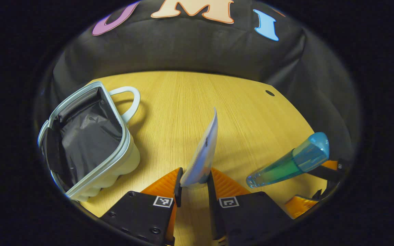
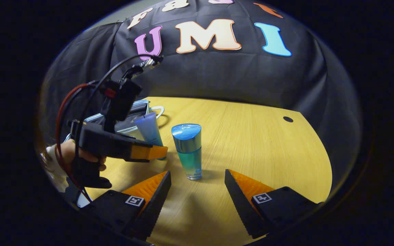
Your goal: First open the suitcase, pack the skin care products into it, and then close the suitcase.
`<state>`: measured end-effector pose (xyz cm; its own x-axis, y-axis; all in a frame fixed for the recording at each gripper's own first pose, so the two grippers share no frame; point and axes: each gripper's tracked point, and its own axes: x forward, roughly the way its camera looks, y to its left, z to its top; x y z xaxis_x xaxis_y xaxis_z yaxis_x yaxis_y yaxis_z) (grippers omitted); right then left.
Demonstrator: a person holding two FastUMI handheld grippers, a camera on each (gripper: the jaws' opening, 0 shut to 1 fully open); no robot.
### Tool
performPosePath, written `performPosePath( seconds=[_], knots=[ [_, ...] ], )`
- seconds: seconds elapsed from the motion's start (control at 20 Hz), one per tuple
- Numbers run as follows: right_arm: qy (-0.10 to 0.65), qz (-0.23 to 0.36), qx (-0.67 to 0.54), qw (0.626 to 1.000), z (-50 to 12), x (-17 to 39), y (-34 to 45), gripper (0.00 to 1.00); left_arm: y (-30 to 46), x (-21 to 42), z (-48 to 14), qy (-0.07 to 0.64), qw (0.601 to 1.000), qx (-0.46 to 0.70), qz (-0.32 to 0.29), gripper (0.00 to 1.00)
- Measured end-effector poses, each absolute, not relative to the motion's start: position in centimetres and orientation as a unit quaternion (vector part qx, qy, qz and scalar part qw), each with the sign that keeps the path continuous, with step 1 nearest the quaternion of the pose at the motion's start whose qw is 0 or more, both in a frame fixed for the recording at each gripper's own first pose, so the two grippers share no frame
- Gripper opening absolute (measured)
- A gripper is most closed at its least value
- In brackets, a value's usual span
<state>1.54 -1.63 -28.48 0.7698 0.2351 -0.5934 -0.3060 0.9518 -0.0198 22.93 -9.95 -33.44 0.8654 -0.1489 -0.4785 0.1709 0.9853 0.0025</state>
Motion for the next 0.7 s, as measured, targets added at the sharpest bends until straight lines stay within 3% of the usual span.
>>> performPosePath(
  seconds=[0.25, 0.35, 0.6, 0.7],
  knots=[
    [0.309, 0.163, -0.046, 0.936, -29.4, 3.2, -0.6, 0.96, -10.2, 20.7, -28.7, 0.228, 0.969, 0.013, -0.094, 0.34],
    [0.308, 0.169, -0.039, 0.936, -29.9, 4.1, -0.3, 0.99, -9.7, 19.8, -27.0, 0.226, 0.97, 0.001, -0.088, 0.34],
    [0.307, 0.19, -0.014, 0.932, -30.8, 5.8, 0.6, 0.98, -5.9, 18.2, -24.0, 0.225, 0.973, -0.005, -0.044, 0.34],
    [0.302, 0.19, -0.011, 0.934, -30.9, 6.4, 0.4, 0.92, -4.0, 17.6, -23.0, 0.224, 0.974, -0.012, -0.025, 0.34]
  ],
)
